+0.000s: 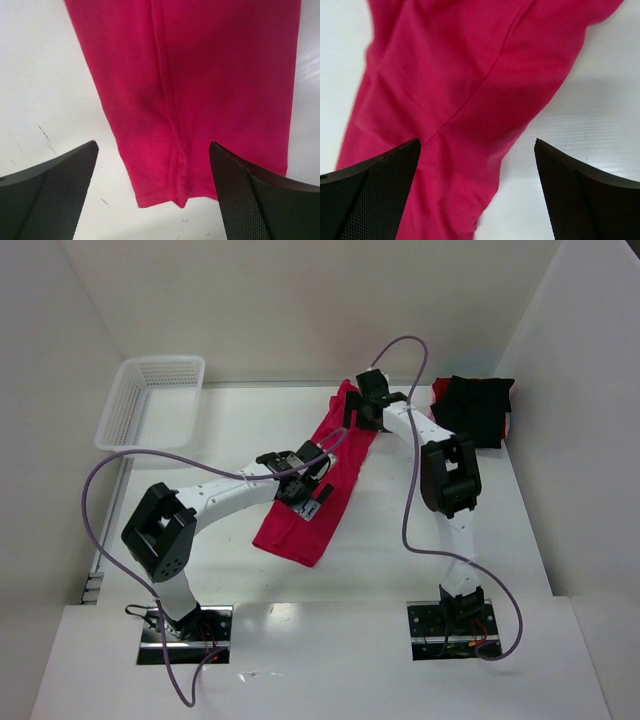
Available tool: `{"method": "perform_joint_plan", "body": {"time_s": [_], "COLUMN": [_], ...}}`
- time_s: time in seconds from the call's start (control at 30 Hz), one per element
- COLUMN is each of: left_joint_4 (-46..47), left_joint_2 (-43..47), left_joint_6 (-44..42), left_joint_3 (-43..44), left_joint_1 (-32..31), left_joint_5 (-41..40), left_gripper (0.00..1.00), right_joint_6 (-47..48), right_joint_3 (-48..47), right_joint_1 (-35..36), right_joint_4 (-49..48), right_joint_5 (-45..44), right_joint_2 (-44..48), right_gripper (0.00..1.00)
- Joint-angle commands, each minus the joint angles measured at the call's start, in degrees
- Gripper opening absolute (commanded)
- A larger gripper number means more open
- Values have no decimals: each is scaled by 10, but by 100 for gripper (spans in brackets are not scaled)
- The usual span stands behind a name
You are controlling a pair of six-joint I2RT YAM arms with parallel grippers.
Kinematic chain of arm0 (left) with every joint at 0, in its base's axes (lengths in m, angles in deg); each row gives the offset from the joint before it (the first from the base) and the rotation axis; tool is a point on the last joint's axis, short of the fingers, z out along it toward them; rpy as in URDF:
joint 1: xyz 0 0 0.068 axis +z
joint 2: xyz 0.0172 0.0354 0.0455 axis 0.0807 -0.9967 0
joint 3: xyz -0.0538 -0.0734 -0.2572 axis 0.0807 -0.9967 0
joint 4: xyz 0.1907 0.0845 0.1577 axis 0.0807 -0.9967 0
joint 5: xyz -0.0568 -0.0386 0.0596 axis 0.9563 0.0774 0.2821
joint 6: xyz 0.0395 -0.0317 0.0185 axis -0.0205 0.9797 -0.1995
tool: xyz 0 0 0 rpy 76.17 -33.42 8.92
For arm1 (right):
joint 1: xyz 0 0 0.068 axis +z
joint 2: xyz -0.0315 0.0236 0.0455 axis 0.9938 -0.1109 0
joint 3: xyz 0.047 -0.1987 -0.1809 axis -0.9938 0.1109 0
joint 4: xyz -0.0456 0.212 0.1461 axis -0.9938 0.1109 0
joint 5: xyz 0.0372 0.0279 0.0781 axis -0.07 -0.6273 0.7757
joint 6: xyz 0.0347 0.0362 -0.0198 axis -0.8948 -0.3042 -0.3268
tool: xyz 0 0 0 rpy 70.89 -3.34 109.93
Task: Fold and stack the t-shirts
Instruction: Rotate the tshirt 90 degrees
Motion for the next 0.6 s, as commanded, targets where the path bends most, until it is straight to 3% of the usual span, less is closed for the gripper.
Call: {"method": "perform_joint_plan", "body": {"time_s": [0.0, 0.17, 0.57], "left_joint_4": [32, 76, 55], "left_joint_2": [26, 29, -43], "left_joint_6": [72, 99, 113], "left_joint_3": [-10, -26, -15], "left_joint_1": [-4, -15, -25], "left_joint_5": [-46, -52, -21], "left_gripper": [99, 99, 99], "right_joint_6": [-12, -17, -17], "right_joint_3": [-29, -96, -175], "right_joint_1": [-3, -8, -26], "right_joint_4": [-25, 4, 29], "right_joint_5": [-28, -28, -38], "right_joint_2": [-25, -87, -142], "right_gripper": [100, 100, 100]}}
